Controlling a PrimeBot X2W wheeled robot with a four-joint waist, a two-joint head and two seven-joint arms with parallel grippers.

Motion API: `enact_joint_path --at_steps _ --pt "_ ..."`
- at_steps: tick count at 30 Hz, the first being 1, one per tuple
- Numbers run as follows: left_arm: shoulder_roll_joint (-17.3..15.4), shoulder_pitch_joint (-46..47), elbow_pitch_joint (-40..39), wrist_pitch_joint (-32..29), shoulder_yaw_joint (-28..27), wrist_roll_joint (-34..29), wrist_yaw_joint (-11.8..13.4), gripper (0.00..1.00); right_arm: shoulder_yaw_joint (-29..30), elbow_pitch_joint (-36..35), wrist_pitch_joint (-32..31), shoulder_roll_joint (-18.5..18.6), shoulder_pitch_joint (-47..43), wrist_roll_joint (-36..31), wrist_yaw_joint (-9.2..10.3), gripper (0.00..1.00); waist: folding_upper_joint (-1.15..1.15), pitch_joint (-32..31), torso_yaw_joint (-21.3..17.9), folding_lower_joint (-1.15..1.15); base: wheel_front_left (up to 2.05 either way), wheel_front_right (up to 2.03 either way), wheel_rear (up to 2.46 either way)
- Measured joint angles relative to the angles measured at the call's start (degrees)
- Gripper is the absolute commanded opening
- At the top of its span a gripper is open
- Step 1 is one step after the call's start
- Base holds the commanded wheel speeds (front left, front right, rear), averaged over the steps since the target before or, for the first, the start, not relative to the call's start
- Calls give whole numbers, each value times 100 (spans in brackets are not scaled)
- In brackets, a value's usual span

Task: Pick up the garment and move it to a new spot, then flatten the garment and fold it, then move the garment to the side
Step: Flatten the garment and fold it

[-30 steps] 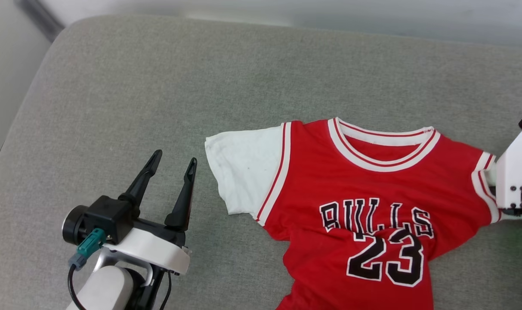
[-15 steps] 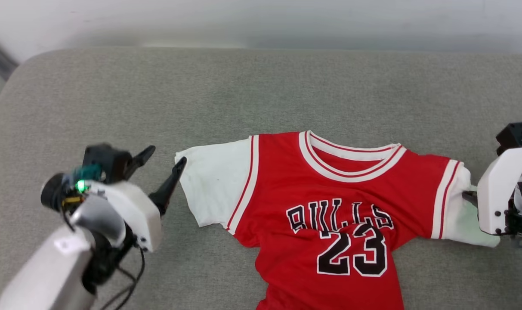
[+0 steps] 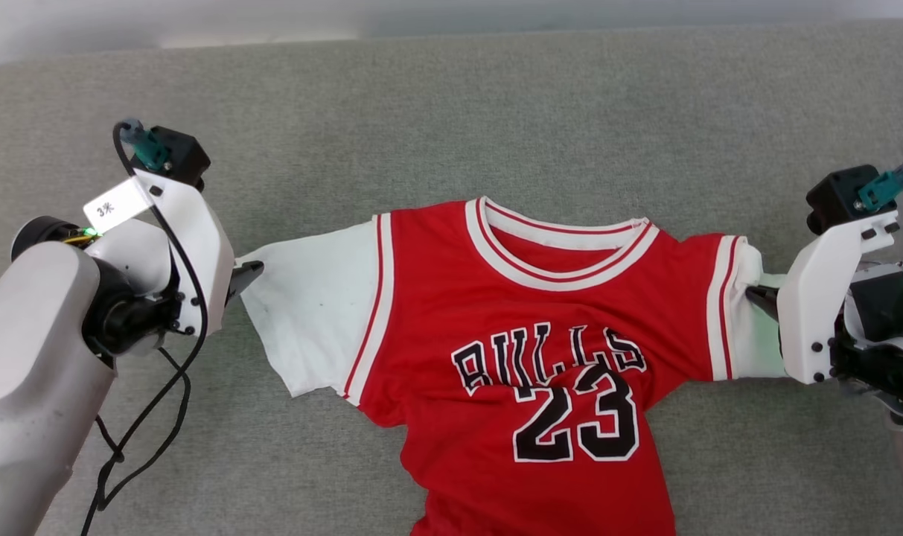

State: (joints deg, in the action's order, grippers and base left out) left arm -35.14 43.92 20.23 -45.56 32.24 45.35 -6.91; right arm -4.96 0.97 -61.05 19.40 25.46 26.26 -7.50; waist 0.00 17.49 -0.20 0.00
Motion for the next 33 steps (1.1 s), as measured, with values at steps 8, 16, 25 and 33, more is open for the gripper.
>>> enact_joint_path --at_steps 8,16,25,33 --pt "31 426 775 -116 310 -13 -43 100 -97 -5 111 43 201 35 0 0 0 347 -174 0 0 0 0" --pt "11 575 929 -232 698 227 -46 100 -181 97 179 92 276 60 0 0 0 447 -230 0 0 0 0" --pt "94 521 992 -112 887 713 -49 0 -227 199 249 194 355 85 0 0 0 370 -191 0 0 0 0" --pt "35 469 914 1095 788 606 -51 0 -223 241 456 338 355 69 0 0 0 -10 -131 0 0 0 0"
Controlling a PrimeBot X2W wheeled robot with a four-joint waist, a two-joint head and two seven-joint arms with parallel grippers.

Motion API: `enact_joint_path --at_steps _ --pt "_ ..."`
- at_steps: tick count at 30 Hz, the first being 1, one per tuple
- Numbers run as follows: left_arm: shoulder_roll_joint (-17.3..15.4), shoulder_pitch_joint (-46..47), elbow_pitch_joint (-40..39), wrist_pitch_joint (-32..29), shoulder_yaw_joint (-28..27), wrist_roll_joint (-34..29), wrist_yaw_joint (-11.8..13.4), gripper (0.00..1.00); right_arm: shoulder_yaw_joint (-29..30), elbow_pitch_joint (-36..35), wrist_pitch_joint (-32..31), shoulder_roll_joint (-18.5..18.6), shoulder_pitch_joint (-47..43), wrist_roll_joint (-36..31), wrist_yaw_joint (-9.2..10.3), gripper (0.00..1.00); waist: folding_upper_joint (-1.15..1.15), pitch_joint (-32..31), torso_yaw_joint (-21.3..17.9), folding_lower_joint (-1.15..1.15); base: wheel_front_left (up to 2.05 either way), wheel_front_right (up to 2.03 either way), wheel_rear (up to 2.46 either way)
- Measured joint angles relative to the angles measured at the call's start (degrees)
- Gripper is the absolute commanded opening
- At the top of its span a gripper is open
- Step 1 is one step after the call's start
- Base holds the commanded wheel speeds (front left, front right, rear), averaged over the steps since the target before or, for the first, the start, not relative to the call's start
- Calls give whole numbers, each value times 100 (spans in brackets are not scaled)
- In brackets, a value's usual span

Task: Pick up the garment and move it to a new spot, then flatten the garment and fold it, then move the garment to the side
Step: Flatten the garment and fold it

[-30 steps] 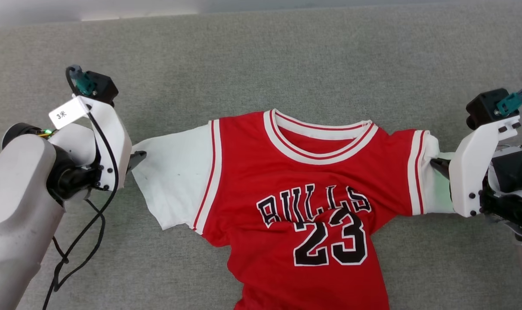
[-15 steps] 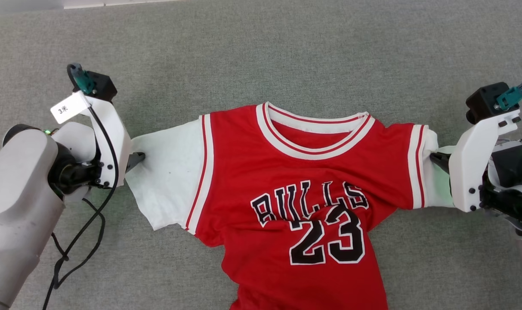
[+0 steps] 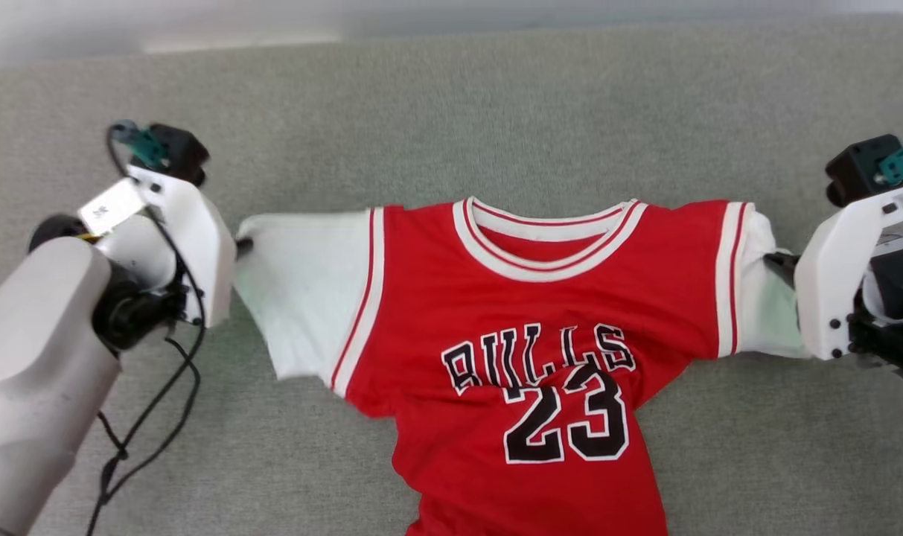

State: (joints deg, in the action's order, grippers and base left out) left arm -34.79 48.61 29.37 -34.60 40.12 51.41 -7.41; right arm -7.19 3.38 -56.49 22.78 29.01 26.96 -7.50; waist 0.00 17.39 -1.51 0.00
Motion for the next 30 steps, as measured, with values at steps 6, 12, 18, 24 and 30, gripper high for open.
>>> enact_joint_path --at_steps 6,12,18,24,30 --pt "-326 -157 -492 907 -254 -198 79 0 163 -149 216 172 11 -56 -1 0 0 -429 56 0 0 0 0" --pt "-814 -452 -1591 1514 -645 -338 534 0 378 -497 461 265 190 -122 -1 0 0 -838 109 0 0 0 0" --pt "-1283 -775 -2854 1902 -1081 -457 1110 0 543 -879 656 311 411 -38 -1 0 0 -1130 147 0 0 0 0" --pt "-1613 -1053 -3875 2269 -1573 -541 1658 0 650 -1134 922 343 692 33 -1 0 0 -1339 143 1 0 0 0" --pt "-1801 -1080 -4440 2541 -1989 -650 2004 0 609 -1162 1169 423 1138 124 -1 0 0 -1357 115 1 0 0 0"
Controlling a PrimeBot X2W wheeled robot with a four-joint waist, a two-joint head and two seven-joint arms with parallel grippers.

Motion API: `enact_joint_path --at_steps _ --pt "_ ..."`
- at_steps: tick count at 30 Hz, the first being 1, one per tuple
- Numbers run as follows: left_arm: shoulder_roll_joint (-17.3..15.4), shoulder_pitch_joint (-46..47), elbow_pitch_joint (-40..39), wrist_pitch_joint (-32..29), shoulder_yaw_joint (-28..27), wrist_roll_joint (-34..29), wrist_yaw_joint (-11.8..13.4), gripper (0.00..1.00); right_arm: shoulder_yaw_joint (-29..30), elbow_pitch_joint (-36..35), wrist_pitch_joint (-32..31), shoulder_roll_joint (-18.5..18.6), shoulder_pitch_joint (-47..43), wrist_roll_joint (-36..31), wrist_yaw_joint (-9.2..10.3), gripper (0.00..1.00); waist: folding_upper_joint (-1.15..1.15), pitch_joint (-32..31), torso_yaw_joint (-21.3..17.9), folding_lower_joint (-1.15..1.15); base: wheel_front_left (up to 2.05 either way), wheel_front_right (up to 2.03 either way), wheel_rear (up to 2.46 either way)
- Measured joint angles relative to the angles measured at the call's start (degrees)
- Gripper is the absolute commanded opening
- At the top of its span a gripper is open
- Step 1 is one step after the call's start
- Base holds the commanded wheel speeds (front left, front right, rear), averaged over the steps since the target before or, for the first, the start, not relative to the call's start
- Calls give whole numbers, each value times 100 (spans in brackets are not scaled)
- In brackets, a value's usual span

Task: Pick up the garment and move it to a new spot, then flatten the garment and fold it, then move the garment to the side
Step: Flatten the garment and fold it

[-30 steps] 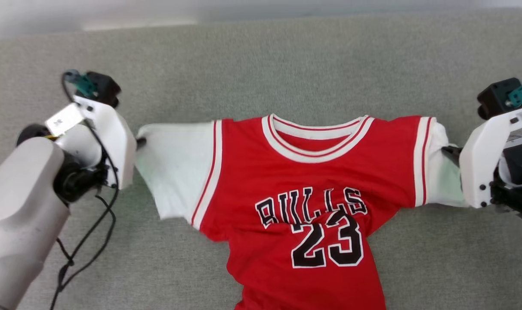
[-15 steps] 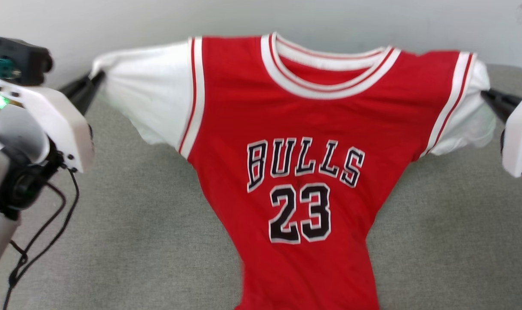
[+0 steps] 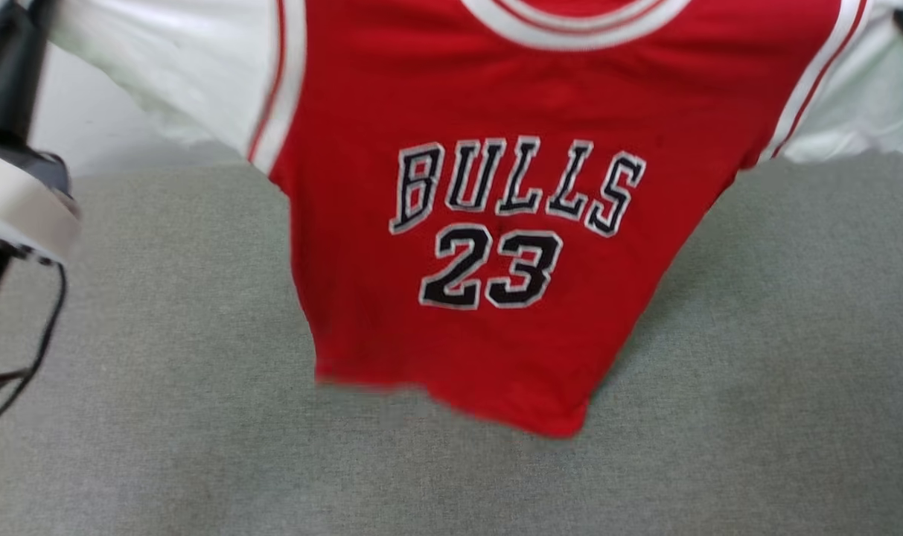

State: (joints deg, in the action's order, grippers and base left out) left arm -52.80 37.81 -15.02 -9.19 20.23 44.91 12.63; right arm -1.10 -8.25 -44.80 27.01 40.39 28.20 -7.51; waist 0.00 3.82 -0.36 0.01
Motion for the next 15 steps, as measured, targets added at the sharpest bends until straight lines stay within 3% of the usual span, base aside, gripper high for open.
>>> enact_joint_path --at_steps 7,15 --pt "-4 567 129 214 -248 -82 24 0 -296 483 435 9 927 -14 0 0 0 266 -51 0 0 0 0" --pt "455 2231 1344 292 -30 -314 -517 0 -712 1637 1079 -66 2583 -293 0 0 0 984 -71 0 0 0 0"
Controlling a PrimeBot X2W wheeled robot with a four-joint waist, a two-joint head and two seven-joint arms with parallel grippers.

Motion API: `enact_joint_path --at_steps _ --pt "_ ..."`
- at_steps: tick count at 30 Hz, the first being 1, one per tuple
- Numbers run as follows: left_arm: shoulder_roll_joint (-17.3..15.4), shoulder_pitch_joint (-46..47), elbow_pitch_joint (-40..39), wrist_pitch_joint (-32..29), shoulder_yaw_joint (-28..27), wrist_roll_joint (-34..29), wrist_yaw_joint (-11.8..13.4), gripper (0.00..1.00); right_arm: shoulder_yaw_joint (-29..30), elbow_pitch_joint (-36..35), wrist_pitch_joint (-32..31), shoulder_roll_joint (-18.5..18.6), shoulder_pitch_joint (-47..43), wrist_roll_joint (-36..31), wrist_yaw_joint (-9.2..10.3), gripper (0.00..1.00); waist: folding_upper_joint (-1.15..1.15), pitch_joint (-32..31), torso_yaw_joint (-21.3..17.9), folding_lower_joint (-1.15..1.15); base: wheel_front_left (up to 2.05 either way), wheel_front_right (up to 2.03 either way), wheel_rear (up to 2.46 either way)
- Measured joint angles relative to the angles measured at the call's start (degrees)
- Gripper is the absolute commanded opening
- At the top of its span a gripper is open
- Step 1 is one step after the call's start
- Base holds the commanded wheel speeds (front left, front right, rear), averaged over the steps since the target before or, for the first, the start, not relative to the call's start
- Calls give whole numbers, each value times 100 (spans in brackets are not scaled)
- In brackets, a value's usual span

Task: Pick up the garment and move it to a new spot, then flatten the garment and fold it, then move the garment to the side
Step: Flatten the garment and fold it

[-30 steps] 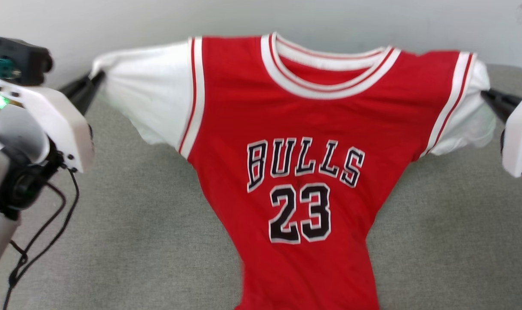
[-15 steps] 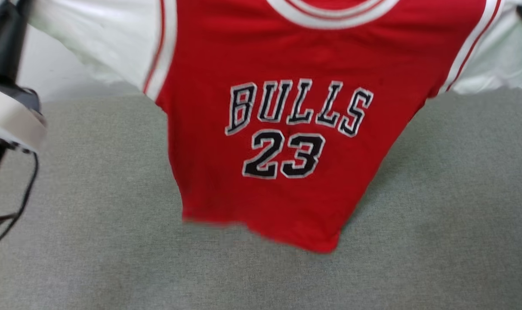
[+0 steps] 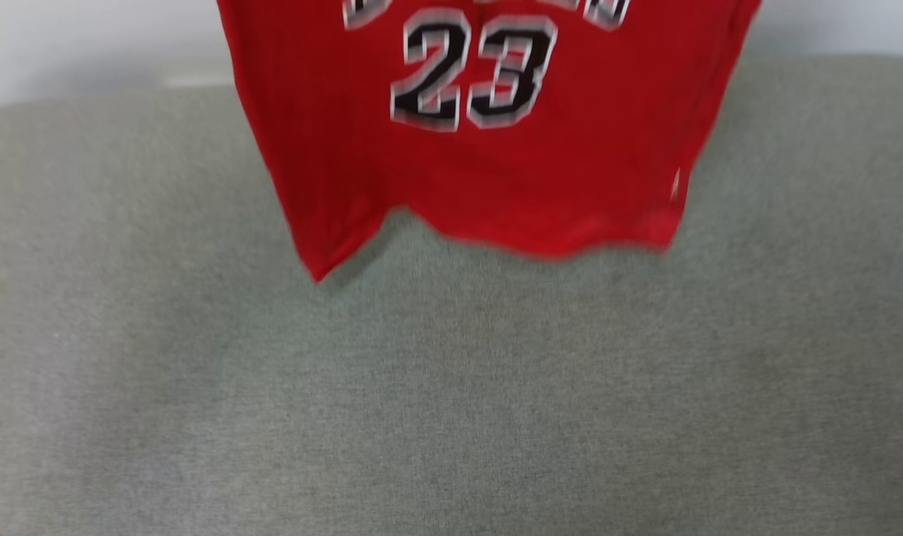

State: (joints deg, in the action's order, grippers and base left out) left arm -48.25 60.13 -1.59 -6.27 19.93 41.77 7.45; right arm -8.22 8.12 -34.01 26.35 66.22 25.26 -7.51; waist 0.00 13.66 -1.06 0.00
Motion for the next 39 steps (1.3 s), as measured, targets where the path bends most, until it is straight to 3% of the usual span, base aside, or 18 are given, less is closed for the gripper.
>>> enact_joint_path --at_steps 6,10,20,28,32,39 --pt "434 1631 1318 77 319 -387 -500 0 -103 1125 701 -230 1483 -371 -1 0 0 742 6 -1 0 0 0" --pt "742 2586 2159 302 409 -592 -705 0 -75 1935 1222 -394 2316 -738 -1 0 0 1221 16 -1 0 0 0" --pt "1372 3740 3740 1085 589 -793 -1068 0 159 3543 2313 -768 3498 -1412 -2 0 0 1937 129 -2 0 0 0" --pt "1794 3137 4392 1670 867 -754 -1262 0 -51 4255 2796 -1017 3059 -1293 -1 0 0 1919 228 -2 0 0 0" --pt "2043 2063 4542 1936 1029 -621 -1328 0 -397 4531 3007 -1058 2186 -913 -1 0 0 1667 254 -1 0 0 0" --pt "2145 332 4484 2091 1071 -375 -1360 0 -1063 4388 2966 -954 585 3 -1 0 0 1117 277 -1 0 0 0"
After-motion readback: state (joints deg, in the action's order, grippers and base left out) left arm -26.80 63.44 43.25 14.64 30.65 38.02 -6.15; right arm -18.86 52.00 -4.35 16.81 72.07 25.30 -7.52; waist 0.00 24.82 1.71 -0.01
